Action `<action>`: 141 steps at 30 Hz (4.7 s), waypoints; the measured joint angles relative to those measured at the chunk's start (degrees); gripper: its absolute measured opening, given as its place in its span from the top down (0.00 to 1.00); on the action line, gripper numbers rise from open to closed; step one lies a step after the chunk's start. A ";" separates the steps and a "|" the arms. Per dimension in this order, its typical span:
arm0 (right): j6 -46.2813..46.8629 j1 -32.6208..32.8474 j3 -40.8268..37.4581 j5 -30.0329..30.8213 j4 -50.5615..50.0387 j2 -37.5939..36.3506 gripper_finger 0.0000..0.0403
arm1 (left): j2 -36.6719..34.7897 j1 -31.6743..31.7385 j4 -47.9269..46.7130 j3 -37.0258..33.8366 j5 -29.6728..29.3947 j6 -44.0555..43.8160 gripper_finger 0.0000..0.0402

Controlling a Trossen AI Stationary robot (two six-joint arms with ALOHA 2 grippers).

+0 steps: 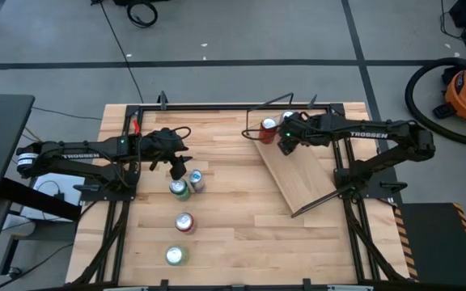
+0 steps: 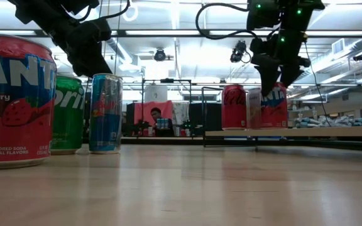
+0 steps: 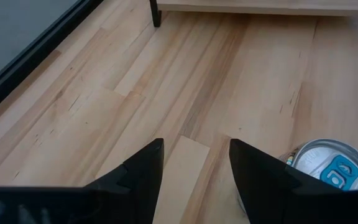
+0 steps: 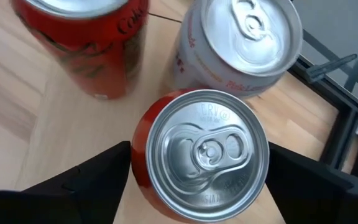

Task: Place canned beverage on shelf
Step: Put the top orange soda can on the shelf, then put the blue soda can on the shelf, aligned with the other orange soda can

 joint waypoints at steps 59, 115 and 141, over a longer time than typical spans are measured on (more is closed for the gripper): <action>-8.84 -2.35 -0.09 -3.65 -2.11 -3.06 0.12 | 0.00 0.00 -0.15 0.00 0.00 -0.52 0.52; -32.05 20.14 -1.25 -3.58 58.95 12.94 0.13 | 0.09 -7.55 1.07 4.59 4.07 12.17 0.52; -33.98 25.82 -6.75 1.47 74.88 23.12 0.13 | 20.26 -11.98 -13.90 19.06 3.61 7.56 0.22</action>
